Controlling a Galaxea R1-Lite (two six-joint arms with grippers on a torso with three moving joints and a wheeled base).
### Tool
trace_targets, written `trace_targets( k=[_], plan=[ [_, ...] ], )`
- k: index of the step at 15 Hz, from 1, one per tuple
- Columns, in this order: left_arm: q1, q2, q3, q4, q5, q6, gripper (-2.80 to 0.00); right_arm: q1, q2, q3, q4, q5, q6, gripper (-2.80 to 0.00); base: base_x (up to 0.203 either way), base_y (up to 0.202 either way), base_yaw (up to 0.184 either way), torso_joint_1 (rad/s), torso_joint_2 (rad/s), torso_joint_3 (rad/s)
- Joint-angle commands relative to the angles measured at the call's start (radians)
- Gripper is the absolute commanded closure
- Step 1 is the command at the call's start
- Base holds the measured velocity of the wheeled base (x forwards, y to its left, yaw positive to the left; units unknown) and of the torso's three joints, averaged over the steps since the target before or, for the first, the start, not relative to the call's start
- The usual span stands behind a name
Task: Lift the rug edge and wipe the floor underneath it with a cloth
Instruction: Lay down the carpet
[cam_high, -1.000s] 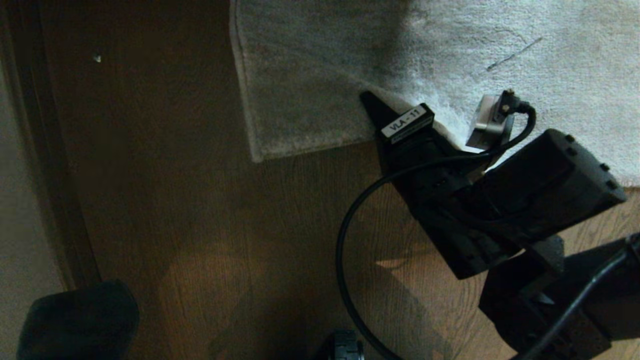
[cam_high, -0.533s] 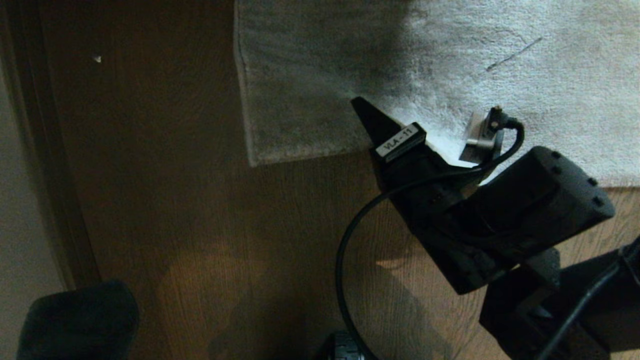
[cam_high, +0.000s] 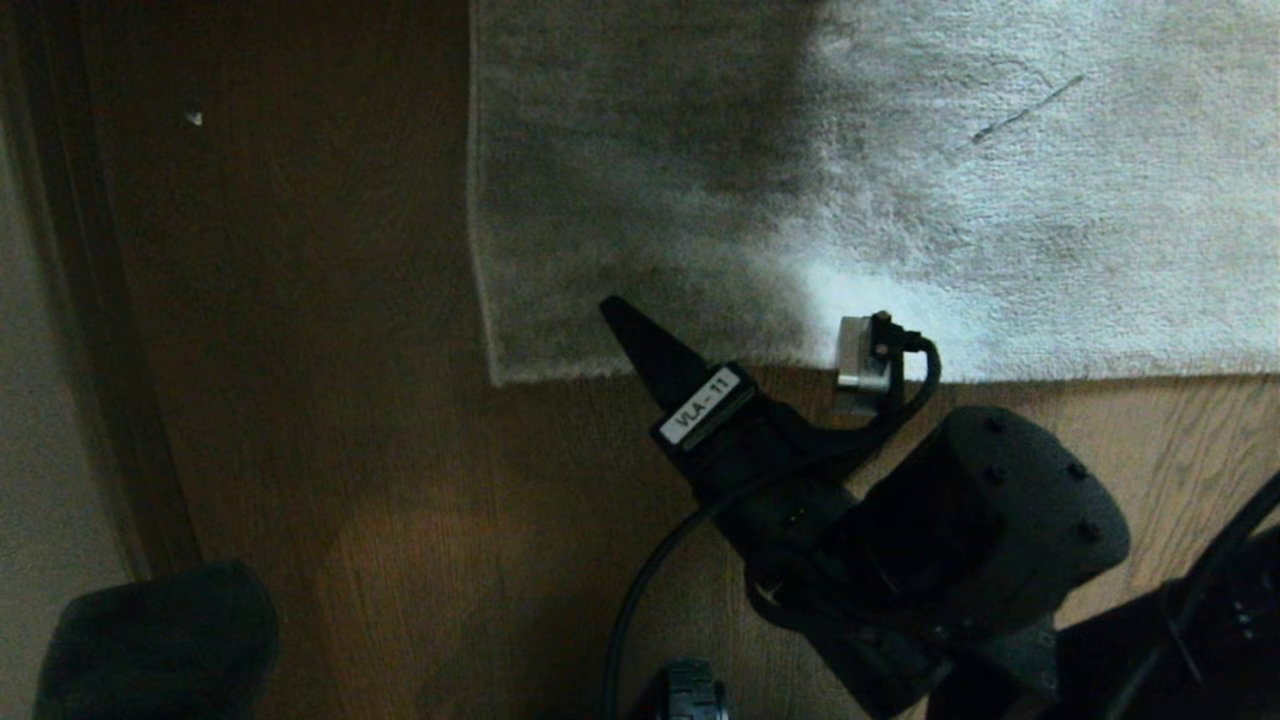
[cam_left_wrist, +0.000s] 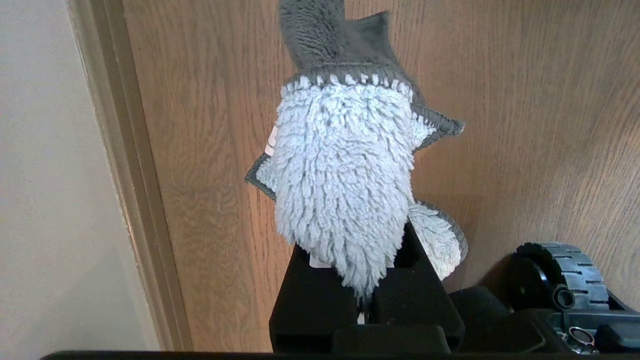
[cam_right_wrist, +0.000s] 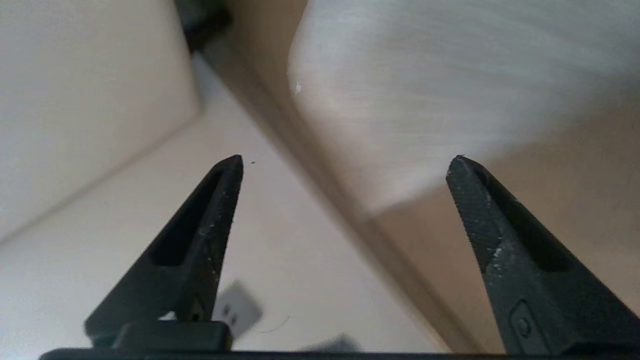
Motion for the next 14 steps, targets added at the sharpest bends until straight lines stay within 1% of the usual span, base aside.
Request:
trace_targets(
  k=[1, 5, 7, 10, 14],
  plan=[
    [-0.001, 0.000, 0.000, -0.001, 0.000, 0.000, 0.00, 0.039, 0.051, 0.001, -0.047, -0.003, 0.007, -2.80, 0.000, 0.000, 0.000, 0.000, 0.00, 0.000],
    [0.001, 0.000, 0.000, -0.001, 0.001, -0.002, 0.00, 0.038, 0.077, 0.007, -0.046, -0.005, 0.005, -2.80, 0.000, 0.000, 0.000, 0.000, 0.00, 0.000],
    [-0.001, 0.000, 0.000, -0.001, 0.000, -0.001, 0.00, 0.020, 0.082, 0.018, -0.046, -0.017, 0.003, -2.80, 0.000, 0.000, 0.000, 0.000, 0.00, 0.000],
    [-0.001, 0.000, 0.000, -0.001, 0.001, -0.002, 0.00, -0.047, 0.099, 0.030, -0.046, -0.056, -0.010, -2.80, 0.000, 0.000, 0.000, 0.000, 0.00, 0.000],
    [0.001, 0.000, 0.000, -0.001, 0.000, -0.001, 0.00, -0.135, 0.103, 0.080, -0.046, -0.106, -0.058, -2.80, 0.000, 0.000, 0.000, 0.000, 0.00, 0.000]
  ],
)
